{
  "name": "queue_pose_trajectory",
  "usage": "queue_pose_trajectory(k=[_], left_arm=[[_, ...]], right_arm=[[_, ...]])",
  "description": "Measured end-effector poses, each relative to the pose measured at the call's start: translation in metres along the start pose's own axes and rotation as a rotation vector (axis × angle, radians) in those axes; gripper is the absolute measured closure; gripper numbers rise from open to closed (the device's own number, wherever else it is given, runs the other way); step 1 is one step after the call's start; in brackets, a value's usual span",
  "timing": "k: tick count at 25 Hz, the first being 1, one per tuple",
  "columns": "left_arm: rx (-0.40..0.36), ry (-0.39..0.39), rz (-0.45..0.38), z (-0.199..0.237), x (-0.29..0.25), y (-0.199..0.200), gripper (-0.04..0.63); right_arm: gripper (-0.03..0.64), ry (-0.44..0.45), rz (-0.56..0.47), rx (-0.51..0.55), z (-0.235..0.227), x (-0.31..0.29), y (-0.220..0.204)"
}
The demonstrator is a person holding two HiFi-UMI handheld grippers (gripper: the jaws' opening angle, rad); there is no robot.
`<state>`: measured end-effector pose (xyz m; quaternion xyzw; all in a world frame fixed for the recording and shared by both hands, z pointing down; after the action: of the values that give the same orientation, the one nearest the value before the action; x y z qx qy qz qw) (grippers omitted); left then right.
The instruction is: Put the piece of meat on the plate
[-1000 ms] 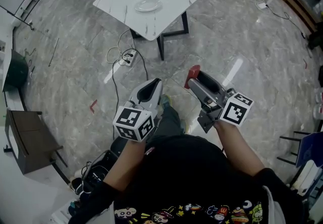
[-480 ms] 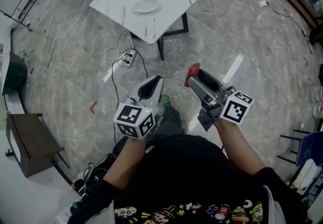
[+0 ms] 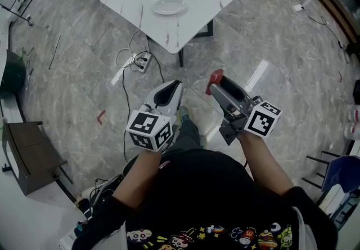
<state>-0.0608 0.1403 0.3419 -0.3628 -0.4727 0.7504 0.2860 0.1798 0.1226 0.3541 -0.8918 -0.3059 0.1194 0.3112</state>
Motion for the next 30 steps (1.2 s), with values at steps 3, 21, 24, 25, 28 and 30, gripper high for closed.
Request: queue_pose_trajectory(k=[3, 21, 24, 25, 28, 30], left_arm=[[0.007, 0.004, 0.001, 0.015, -0.008, 0.005, 0.575], [0.007, -0.031, 0.026, 0.079, -0.050, 0.040, 0.575], [0.001, -0.047, 0.031, 0.091, -0.057, 0.046, 0.575], [0.000, -0.052, 0.033, 0.096, -0.059, 0.048, 0.576], [-0.004, -0.072, 0.036, 0.105, -0.062, 0.050, 0.576], [-0.013, -0.084, 0.036, 0.109, -0.064, 0.053, 0.575]], right_arm=[[0.321, -0.004, 0.010, -0.003, -0.007, -0.017, 0.005], [0.321, -0.050, 0.017, -0.006, -0.029, -0.085, 0.033], [0.321, -0.061, 0.014, -0.003, -0.031, -0.097, 0.036], [0.321, -0.064, 0.013, -0.002, -0.031, -0.101, 0.036], [0.321, -0.073, 0.005, 0.000, -0.030, -0.108, 0.036], [0.321, -0.077, -0.002, 0.003, -0.029, -0.113, 0.036]])
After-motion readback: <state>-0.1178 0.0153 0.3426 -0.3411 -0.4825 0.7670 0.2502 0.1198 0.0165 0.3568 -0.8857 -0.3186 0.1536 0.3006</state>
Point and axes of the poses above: the fingertips, and each gripper's own axes: x backward along the fingers, z to its left, y out of its top, the point moved 10 cm from there along x, backward along the fingers, and after that the axes turned 2 degrees about -z, right-handed, at the moved point
